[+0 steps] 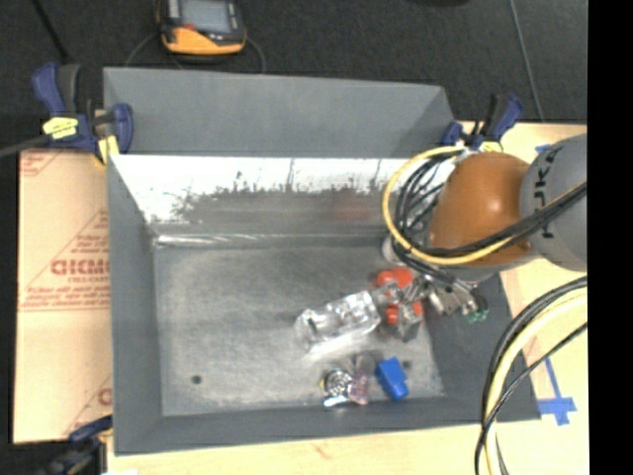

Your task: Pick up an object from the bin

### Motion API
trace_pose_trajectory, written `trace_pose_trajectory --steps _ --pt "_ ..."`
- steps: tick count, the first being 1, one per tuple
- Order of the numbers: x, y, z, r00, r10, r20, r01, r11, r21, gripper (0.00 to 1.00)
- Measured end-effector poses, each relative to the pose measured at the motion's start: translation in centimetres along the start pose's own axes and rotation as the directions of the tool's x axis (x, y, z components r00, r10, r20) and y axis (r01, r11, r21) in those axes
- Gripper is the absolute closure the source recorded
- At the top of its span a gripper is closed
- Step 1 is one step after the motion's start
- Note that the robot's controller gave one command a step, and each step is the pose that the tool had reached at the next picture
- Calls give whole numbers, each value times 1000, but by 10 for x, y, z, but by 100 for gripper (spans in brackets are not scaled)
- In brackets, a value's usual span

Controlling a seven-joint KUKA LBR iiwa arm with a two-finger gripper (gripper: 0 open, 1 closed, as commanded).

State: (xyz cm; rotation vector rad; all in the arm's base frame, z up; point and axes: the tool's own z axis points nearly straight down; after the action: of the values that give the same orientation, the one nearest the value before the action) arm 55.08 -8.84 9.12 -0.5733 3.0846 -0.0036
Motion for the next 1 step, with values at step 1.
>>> trace_pose_trajectory --steps 1 --pt "7 -3 -23 1000 8 2 -8 1000 2 100"
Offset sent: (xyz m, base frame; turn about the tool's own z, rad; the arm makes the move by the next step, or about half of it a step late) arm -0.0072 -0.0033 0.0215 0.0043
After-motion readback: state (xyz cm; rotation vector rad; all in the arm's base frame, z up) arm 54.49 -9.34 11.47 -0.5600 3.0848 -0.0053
